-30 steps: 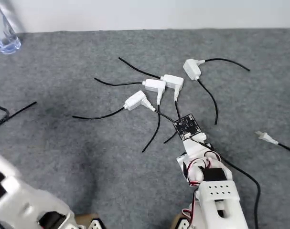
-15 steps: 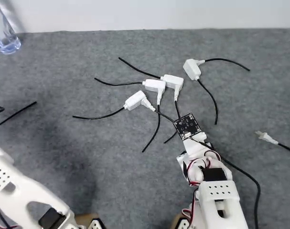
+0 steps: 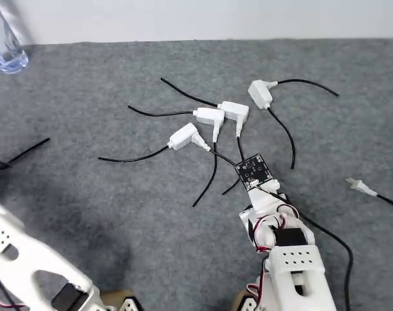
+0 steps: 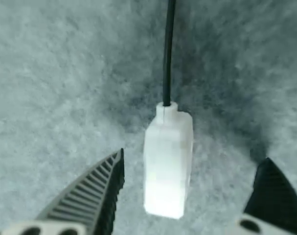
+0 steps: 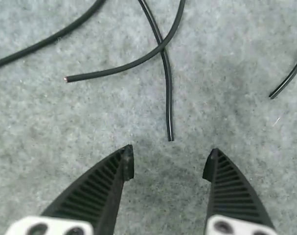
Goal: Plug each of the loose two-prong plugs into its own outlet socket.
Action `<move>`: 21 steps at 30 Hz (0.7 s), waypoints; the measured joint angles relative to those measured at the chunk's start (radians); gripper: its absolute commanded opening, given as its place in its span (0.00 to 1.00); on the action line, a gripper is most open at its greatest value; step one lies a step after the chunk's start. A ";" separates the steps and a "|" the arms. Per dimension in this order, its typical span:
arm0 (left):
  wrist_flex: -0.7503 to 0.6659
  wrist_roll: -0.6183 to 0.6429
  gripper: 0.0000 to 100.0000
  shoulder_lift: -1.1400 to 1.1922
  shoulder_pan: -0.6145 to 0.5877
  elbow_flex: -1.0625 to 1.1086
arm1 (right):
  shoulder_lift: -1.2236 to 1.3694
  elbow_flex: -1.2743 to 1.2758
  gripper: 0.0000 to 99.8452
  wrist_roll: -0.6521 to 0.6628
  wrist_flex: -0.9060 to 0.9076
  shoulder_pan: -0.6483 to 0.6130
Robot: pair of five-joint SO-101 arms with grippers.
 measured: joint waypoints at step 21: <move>0.100 0.006 0.01 0.126 -0.012 -0.190 | 0.000 0.000 0.22 0.000 0.000 0.000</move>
